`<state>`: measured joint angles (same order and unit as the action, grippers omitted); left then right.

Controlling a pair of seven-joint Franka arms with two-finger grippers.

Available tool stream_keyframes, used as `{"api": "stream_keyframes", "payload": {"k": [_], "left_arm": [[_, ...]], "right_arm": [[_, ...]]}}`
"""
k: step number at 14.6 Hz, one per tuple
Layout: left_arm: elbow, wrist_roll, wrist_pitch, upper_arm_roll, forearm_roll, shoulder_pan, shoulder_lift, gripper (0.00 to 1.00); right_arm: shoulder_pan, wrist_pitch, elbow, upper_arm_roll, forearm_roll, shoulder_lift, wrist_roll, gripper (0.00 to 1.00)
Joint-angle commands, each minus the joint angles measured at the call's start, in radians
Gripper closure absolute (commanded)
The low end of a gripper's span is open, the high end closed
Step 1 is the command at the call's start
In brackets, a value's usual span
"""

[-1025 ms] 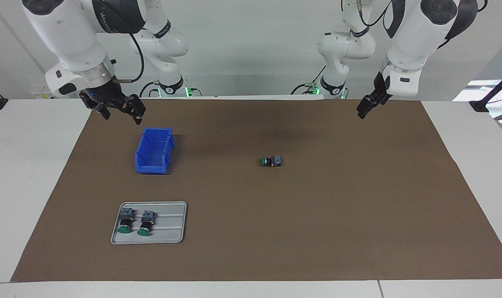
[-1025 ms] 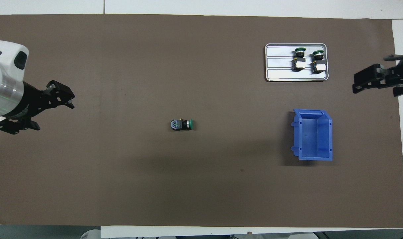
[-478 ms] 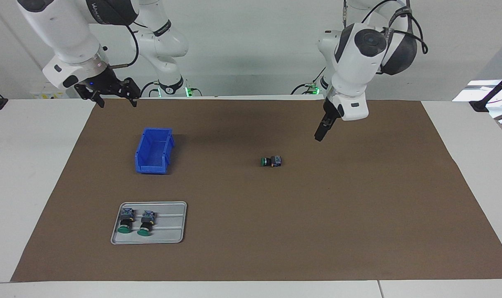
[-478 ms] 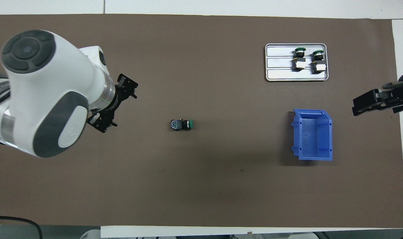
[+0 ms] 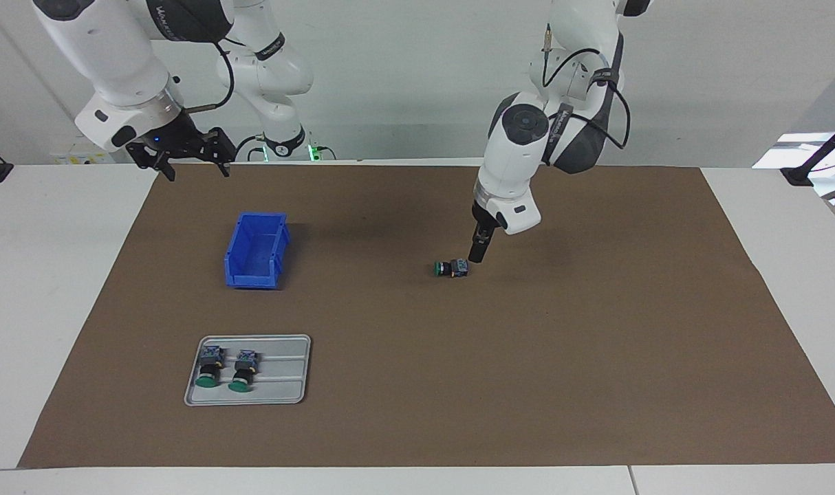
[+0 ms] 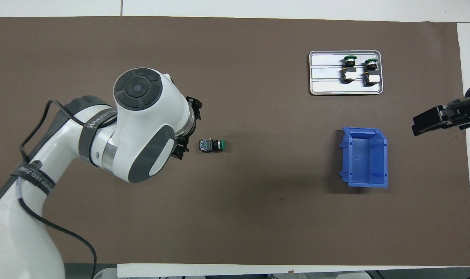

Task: Place and press button with both arms
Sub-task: 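Move the left gripper over the green-topped button, then press down on the button top with the left gripper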

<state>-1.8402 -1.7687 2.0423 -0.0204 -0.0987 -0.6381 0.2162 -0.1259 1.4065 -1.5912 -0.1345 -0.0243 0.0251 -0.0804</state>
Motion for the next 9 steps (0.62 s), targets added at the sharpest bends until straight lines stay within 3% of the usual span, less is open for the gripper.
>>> {"api": "stream_keyframes", "payload": {"k": [1, 4, 9], "left_arm": [[-0.014, -0.077, 0.078, 0.016, -0.009, -0.049, 0.057, 0.01], [-0.016, -0.156, 0.119, 0.016, -0.009, -0.069, 0.109, 0.01], [-0.047, -0.173, 0.176, 0.016, -0.009, -0.086, 0.132, 0.01]], "right_arm": [[-0.012, 0.028, -0.033, -0.007, 0.006, 0.024, -0.016, 0.00], [-0.012, 0.022, -0.033, -0.007, 0.006, 0.025, -0.018, 0.00], [-0.017, 0.020, -0.032, -0.007, 0.006, 0.026, -0.018, 0.00]]}}
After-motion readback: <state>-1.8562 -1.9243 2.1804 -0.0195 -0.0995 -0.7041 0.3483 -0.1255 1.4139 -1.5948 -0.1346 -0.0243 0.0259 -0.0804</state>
